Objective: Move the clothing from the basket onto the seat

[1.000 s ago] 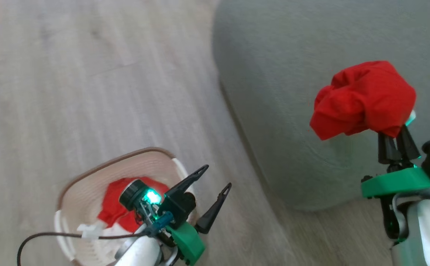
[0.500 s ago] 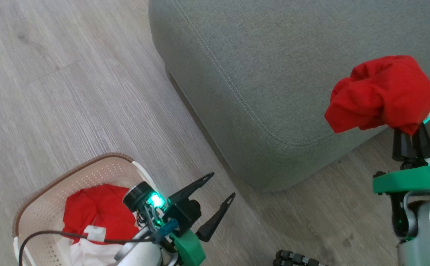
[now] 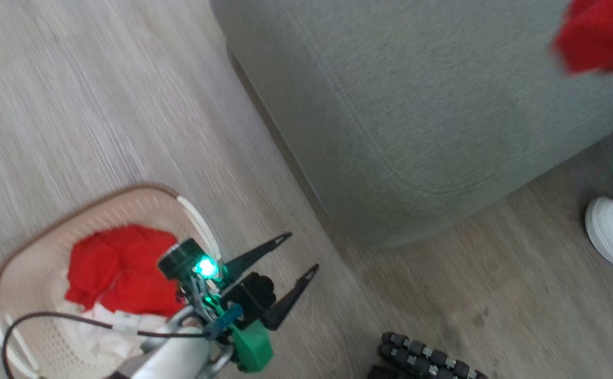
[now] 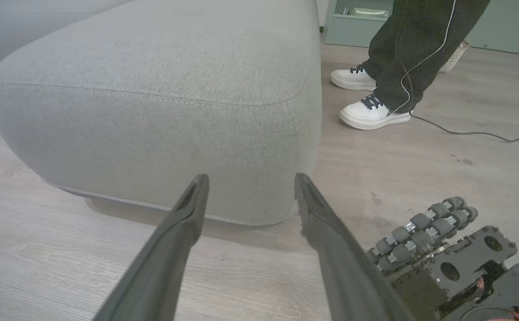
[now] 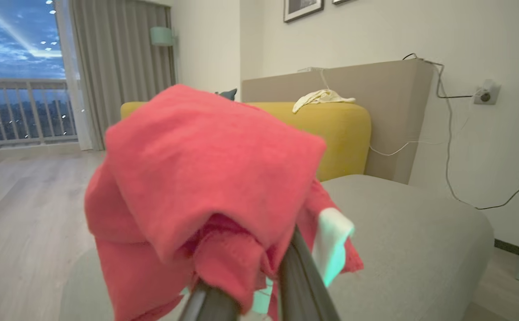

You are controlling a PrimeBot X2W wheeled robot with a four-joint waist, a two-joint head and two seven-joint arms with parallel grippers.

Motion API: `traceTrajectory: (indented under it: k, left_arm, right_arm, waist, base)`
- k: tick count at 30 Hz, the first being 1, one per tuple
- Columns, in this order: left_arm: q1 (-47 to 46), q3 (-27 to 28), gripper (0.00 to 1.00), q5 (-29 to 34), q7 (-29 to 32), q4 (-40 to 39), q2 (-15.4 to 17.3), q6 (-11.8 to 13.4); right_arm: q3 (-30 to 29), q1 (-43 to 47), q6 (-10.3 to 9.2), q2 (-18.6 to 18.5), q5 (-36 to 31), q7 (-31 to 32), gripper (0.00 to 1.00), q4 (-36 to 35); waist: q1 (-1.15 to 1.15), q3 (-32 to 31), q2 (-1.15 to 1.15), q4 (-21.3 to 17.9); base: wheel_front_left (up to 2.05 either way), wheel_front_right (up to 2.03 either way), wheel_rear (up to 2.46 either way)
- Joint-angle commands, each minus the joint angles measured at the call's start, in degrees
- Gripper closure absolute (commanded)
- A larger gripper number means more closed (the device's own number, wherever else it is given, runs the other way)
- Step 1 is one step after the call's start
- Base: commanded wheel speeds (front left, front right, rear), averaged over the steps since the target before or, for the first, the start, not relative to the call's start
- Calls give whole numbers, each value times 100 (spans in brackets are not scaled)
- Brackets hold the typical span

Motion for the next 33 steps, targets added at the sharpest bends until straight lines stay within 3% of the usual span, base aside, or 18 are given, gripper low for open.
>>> traceTrajectory:
  k: [1, 9, 18, 24, 33]
  left_arm:
    - [-222, 84, 0, 40, -29, -186, 147, -5]
    - [-584, -62, 0, 54, -29, -354, 673, -5]
    - [-909, -210, 0, 112, -29, -731, 1105, -5]
    - [-961, -193, 0, 93, -29, -1023, 1199, 4]
    - [-905, -178, 0, -6, -29, -1112, 1140, 60]
  right_arm:
    - [-122, -442, -1, -226, 201, -38, 100, -43]
    - [-836, -2082, -1, -1027, 792, -38, 100, 1100]
    - [-672, -3447, -1, -1728, 803, -38, 100, 2858]
    - [-671, -3991, -1, -1901, 718, -38, 100, 3642]
    - [-252, -4431, -1, -1771, 523, -27, 100, 5224]
  waist:
    - [-1, 420, 0, 123]
    - [-1, 1397, 0, 302]
    - [-1, 2161, 0, 613]
    - [-1, 2393, 0, 842]
    - [-1, 2478, 0, 1128]
  base:
    - [0, 0, 0]
    - [0, 0, 0]
    - [0, 0, 0]
    - [0, 0, 0]
    - [0, 0, 0]
